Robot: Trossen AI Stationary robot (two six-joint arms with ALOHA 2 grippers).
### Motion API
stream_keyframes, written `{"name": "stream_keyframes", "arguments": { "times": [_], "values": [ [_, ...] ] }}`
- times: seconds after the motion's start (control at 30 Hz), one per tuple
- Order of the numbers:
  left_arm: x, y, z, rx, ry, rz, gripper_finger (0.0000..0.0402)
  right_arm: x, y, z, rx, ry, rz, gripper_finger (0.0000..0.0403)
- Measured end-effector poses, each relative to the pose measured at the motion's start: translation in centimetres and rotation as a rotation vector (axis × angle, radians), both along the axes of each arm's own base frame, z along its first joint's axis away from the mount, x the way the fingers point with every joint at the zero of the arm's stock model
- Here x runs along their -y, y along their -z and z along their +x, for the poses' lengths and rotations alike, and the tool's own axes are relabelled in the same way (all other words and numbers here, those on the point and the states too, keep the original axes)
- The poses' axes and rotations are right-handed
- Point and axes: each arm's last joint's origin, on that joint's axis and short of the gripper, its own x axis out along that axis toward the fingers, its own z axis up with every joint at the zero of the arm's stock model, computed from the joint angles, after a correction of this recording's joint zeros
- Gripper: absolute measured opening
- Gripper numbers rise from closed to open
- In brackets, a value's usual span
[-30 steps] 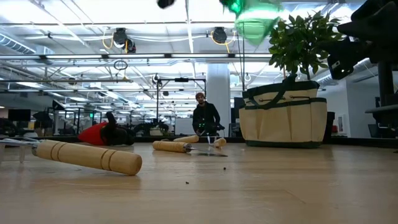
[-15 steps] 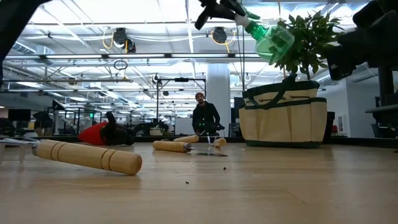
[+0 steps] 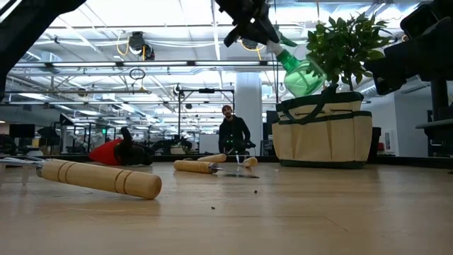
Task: Pick & Place Garden tools in Gardening bag
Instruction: Put the green spray bottle into the gardening bag
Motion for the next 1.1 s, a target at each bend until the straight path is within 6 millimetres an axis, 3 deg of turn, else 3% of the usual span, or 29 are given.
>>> {"name": "stream_keyframes", "arguments": {
  "times": [0.23,0.67,1.1],
  "values": [
    [0.7,0.3,0.4,-0.021,0.028,0.058,0.0055,0.0,0.0,0.0,-0.001,0.000,0.000,0.0166],
    [0.2,3.7,1.8,-0.119,0.024,0.008,0.0055,0.0,0.0,0.0,-0.002,0.000,0.000,0.0166],
    [-0.3,3.6,1.6,-0.118,0.010,0.007,0.0056,0.0,0.0,0.0,-0.005,0.001,0.007,0.0166]
  ]
}}
